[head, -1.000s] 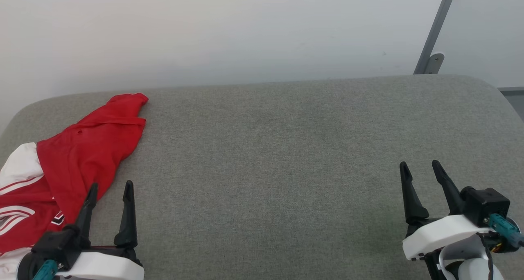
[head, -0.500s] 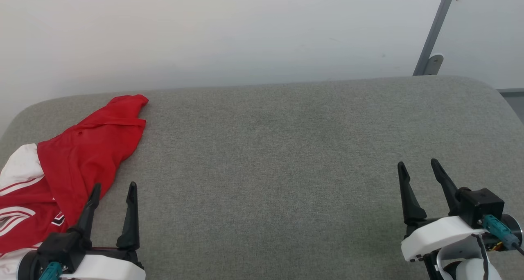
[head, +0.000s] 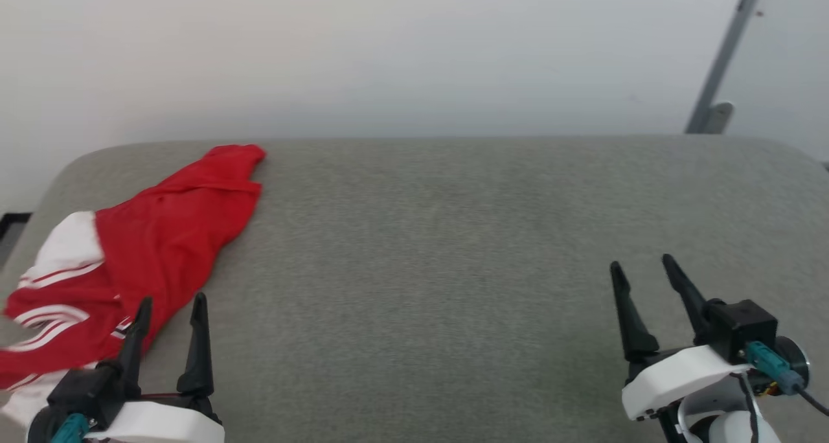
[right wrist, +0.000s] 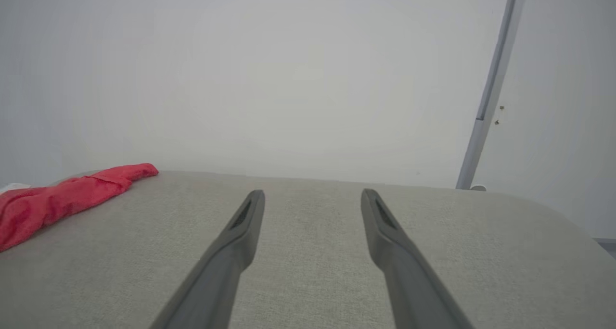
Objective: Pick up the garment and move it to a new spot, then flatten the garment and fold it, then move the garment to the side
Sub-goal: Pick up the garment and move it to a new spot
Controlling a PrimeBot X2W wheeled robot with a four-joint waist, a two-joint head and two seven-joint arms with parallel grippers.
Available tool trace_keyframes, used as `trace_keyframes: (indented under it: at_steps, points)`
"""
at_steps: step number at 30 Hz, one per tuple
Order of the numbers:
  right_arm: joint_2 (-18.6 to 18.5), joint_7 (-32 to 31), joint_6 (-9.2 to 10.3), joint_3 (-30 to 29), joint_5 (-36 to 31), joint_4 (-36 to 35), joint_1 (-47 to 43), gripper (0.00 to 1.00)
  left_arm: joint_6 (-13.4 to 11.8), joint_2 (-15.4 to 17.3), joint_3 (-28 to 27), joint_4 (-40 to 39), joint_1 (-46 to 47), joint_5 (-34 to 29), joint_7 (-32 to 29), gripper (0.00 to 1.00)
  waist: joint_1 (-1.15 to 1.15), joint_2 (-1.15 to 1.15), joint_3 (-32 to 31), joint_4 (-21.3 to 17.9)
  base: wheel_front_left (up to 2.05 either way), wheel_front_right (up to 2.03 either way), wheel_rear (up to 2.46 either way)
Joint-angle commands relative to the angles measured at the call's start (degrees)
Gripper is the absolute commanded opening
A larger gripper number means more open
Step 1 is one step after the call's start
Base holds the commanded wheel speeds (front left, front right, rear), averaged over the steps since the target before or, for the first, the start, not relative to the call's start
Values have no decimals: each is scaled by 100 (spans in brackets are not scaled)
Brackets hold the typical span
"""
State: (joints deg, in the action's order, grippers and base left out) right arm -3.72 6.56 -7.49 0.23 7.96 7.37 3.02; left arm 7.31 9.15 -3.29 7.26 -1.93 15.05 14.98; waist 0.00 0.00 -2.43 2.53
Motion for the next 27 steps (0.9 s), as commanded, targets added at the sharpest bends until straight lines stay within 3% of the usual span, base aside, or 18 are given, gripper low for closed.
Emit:
trace_keyframes:
  at_steps: [1,20,27]
  points:
    - [-13,-36,0,72,26,-34,15,100,-5,-18,-70,32,61,45,31,100,0,0,-50,271,0,0,0]
    - [-145,-170,0,716,365,127,159,100,-210,-56,-403,189,-96,77,19,100,0,0,-253,2126,0,0,0]
    - [-149,-194,0,892,456,151,304,100,-291,-92,-489,91,-162,186,-1,100,0,0,-161,2485,0,0,0]
